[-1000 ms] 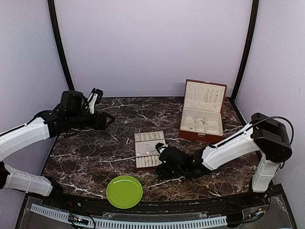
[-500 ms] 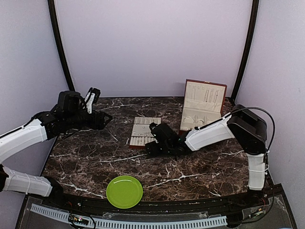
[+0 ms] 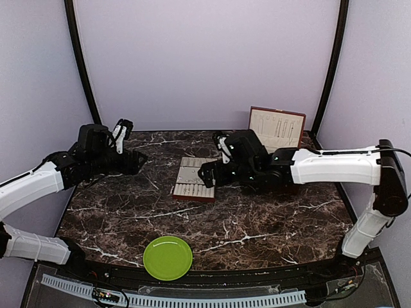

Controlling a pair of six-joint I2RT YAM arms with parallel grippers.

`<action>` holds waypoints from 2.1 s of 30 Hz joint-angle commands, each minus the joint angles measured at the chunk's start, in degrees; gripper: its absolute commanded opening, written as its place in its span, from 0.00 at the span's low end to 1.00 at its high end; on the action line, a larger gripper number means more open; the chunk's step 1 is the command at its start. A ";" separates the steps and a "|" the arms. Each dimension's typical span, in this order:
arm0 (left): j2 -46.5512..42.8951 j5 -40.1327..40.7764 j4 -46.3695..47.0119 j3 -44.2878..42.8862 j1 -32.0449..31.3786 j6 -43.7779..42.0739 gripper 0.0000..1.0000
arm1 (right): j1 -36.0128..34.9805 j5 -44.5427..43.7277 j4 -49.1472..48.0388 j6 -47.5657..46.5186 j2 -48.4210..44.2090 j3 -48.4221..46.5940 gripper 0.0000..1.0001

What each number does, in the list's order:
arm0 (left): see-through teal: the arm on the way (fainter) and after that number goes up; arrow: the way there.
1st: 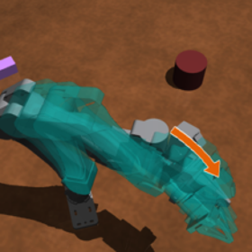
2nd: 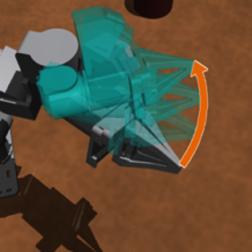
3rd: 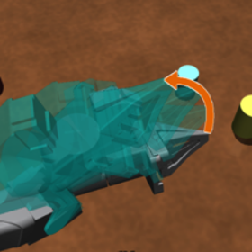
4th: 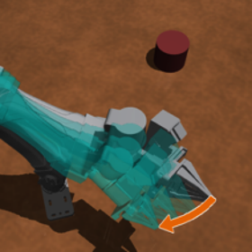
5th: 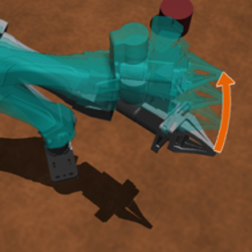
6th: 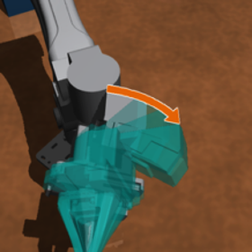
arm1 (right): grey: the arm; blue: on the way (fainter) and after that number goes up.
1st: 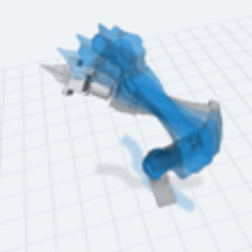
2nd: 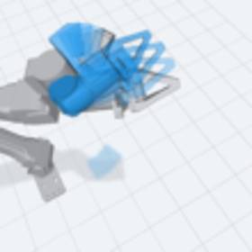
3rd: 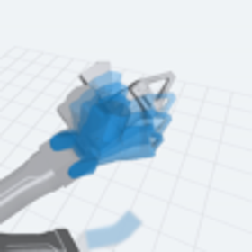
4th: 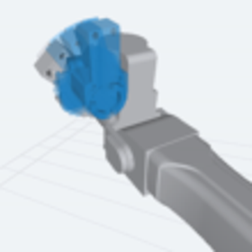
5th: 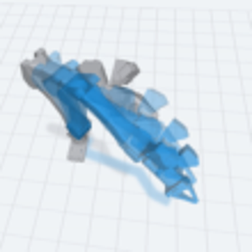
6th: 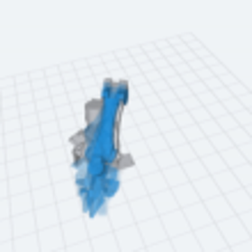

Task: Organize the mixed jewelry
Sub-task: Adjust the compartment layer at the center of the board, then move the jewelry box to the center of the board.

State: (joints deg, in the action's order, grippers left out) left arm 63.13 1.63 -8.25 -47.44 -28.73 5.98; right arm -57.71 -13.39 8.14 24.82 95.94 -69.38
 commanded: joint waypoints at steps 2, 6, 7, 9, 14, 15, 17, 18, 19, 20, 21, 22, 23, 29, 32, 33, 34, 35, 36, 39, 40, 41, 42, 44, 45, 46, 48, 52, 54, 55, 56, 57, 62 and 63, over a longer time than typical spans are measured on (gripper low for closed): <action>-0.61 0.37 2.08 0.68 0.08 -0.79 0.72 | 3.11 -4.39 10.46 5.21 -6.44 3.36 0.98; 0.07 0.23 2.15 0.39 0.08 -0.88 0.72 | 7.82 -5.89 15.75 8.06 -11.19 4.96 0.99; 0.28 0.14 2.18 0.29 0.08 -0.94 0.72 | 9.00 -6.08 16.76 8.58 -12.48 5.69 0.99; 0.73 0.01 2.14 0.10 0.08 -1.00 0.72 | 11.50 -6.36 18.46 9.07 -15.09 7.56 0.99; 1.26 0.88 2.05 -0.09 0.08 -1.55 0.72 | 21.27 -5.43 23.10 8.89 -20.66 11.60 0.99; 1.44 1.22 2.03 -0.11 0.08 -1.77 0.72 | 24.14 -4.52 23.75 8.73 -21.35 12.25 0.99; 1.70 1.96 1.97 -0.19 0.08 -2.14 0.72 | 29.47 -1.99 24.11 7.46 -22.46 13.50 0.99; 1.86 2.43 1.91 -0.26 0.08 -2.44 0.72 | 31.94 -0.75 24.07 6.24 -22.76 13.89 0.99; 2.04 2.90 1.77 -0.35 0.08 -2.64 0.72 | 34.00 0.40 23.95 5.29 -22.91 14.24 0.99; 2.22 3.31 1.56 -0.43 0.08 -2.79 0.72 | 36.01 1.56 23.84 4.33 -22.79 14.38 0.98; 2.33 3.64 1.43 -0.52 0.08 -2.94 0.72 | 37.73 2.32 23.89 3.43 -22.51 14.44 0.98; 2.34 3.98 1.33 -0.59 0.08 -3.15 0.72 | 39.24 2.94 23.89 2.63 -22.02 14.30 0.98; 2.40 4.26 1.31 -0.63 0.08 -3.31 0.72 | 40.61 3.70 23.93 1.83 -21.42 14.21 0.97; 1.86 5.14 1.22 -0.55 0.08 -3.82 0.72 | 46.80 8.54 23.07 -1.56 -17.79 14.62 0.81; 1.59 5.14 1.22 -0.55 0.08 -3.85 0.72 | 48.04 10.25 21.48 -2.54 -16.65 15.54 0.72; 1.58 5.14 1.22 -0.55 0.08 -3.83 0.72 | 48.23 10.81 20.86 -2.80 -16.20 15.93 0.69; 1.58 5.08 1.33 -0.55 0.08 -3.81 0.72 | 48.34 11.25 20.40 -3.20 -15.59 15.99 0.66; 1.56 5.01 1.31 -0.55 0.08 -3.78 0.72 | 48.43 11.47 20.01 -3.62 -14.56 15.95 0.64; 1.57 4.93 1.31 -0.55 0.08 -3.78 0.72 | 48.35 11.72 19.49 -3.94 -13.89 15.96 0.62; 1.64 4.58 1.31 -0.55 0.08 -3.74 0.72 | 48.42 12.79 17.73 -5.18 -12.08 16.01 0.57; 1.64 4.41 1.37 -0.50 0.08 -3.65 0.72 | 48.41 12.93 17.14 -5.62 -11.50 15.91 0.56; 1.71 4.29 1.46 -0.47 0.08 -3.61 0.72 | 48.48 12.56 16.74 -5.91 -11.03 15.82 0.55; 1.79 4.14 1.52 -0.46 0.08 -3.56 0.72 | 48.48 12.17 16.42 -6.07 -10.43 15.66 0.53; 2.01 3.64 1.61 -0.46 0.08 -3.40 0.72 | 48.54 11.59 15.92 -6.43 -9.32 15.36 0.51; 2.14 3.42 1.65 -0.46 0.08 -3.28 0.72 | 48.51 11.56 15.49 -6.61 -8.69 15.26 0.50; 2.27 3.28 1.66 -0.48 0.08 -3.32 0.72 | 48.49 11.80 15.03 -6.82 -8.19 15.17 0.49; 2.45 3.37 1.59 -0.54 0.08 -3.36 0.72 | 48.57 12.35 14.11 -7.14 -7.04 15.05 0.46; 2.48 3.76 1.40 -0.62 0.08 -3.57 0.72 | 48.52 11.85 12.86 -7.50 -4.45 14.38 0.35; 2.30 3.73 1.40 -0.64 0.08 -3.44 0.72 | 48.53 12.77 11.85 -7.68 -3.88 14.35 0.28; 2.12 3.73 1.44 -0.56 0.08 -3.56 0.72 | 48.54 13.08 11.35 -7.80 -3.76 14.51 0.25; 2.05 3.75 1.52 -0.48 0.08 -3.58 0.72 | 48.56 13.12 10.94 -7.94 -3.75 14.66 0.23; 1.92 3.85 1.58 -0.42 0.08 -3.59 0.72 | 48.55 13.12 10.74 -8.15 -3.86 14.72 0.20; 2.04 4.15 1.57 -0.37 0.08 -3.65 0.72 | 48.32 13.12 11.23 -10.82 -5.82 15.71 0.10; 2.08 4.03 1.57 -0.37 0.08 -3.60 0.72 | 48.24 14.28 11.32 -11.40 -6.46 16.29 0.08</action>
State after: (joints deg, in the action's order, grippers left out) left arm 65.69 5.48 -7.35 -47.42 -28.73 2.94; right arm -9.04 -1.58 22.22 16.56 91.92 -53.98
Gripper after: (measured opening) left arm 0.723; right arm 0.107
